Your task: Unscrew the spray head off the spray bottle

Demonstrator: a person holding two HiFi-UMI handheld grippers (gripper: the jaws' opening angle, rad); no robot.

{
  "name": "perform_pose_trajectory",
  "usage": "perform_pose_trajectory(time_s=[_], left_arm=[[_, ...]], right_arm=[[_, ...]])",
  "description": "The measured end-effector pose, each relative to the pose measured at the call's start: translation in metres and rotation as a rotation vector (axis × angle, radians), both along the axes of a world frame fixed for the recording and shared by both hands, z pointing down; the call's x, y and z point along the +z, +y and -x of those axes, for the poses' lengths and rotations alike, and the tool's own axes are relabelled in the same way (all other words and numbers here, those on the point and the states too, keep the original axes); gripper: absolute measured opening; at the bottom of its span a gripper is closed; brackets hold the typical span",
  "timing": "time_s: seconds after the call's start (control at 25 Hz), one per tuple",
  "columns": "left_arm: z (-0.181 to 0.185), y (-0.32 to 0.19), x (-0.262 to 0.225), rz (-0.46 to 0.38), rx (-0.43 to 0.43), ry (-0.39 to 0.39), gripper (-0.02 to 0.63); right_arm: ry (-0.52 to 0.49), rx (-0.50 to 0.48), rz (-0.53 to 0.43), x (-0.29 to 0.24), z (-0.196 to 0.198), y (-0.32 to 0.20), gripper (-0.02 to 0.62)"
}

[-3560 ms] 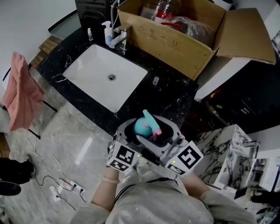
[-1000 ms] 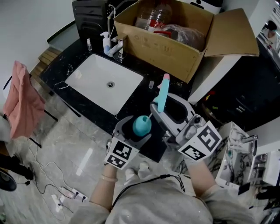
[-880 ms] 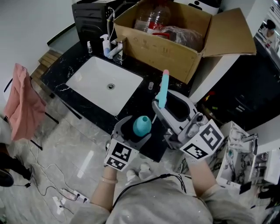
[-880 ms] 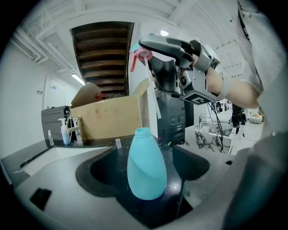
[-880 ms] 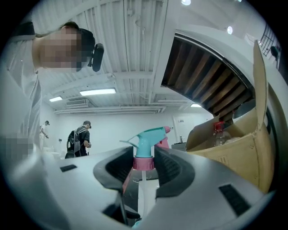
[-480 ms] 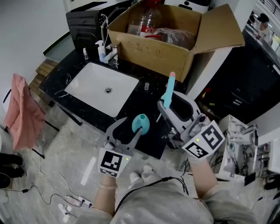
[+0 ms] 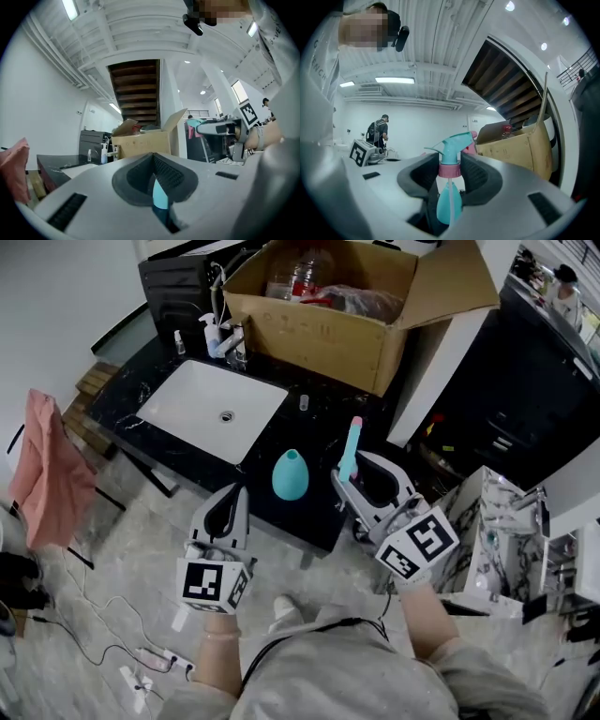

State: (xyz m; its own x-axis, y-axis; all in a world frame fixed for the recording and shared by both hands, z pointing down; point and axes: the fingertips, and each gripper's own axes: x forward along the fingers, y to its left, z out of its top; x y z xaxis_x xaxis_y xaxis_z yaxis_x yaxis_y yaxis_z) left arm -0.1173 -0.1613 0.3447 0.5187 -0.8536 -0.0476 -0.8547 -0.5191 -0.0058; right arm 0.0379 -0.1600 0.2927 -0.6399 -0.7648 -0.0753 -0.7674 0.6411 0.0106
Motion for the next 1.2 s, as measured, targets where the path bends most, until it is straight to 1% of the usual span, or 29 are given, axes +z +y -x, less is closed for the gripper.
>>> perform_pose_trajectory(time_s=[0.24,0.36,0.44,0.72,0.96,1.2], left_arm=[[0.019,0.050,-0.010,-0.014,-0.154,0.033,0.006],[0.023,0.078,-0.006,0.001,-0.244,0.020,0.006],[0.021,0.096,-0.003,0.011,-0.288,0.008,0.006],[0.009,0.156,-0.006,-0.005,-0.338,0.016,0.006],[0.003,0.200,0.003,0.014,-0.374,0.014,0.006],[-0.011,0.232,0.010,0.031,-0.390,0.020,0.006]], right_arm=[[0.011,-0.046,0.020,0.012,-0.009,0.039,0.149],[0.016,-0.078,0.032,0.017,-0.014,0.059,0.149],[0.018,-0.093,0.038,0.019,-0.021,0.074,0.149],[0.028,-0.125,0.033,0.023,-0.041,0.119,0.149],[0.028,-0.138,0.051,0.034,-0.052,0.152,0.149],[0.020,-0.150,0.054,0.039,-0.066,0.177,0.149]])
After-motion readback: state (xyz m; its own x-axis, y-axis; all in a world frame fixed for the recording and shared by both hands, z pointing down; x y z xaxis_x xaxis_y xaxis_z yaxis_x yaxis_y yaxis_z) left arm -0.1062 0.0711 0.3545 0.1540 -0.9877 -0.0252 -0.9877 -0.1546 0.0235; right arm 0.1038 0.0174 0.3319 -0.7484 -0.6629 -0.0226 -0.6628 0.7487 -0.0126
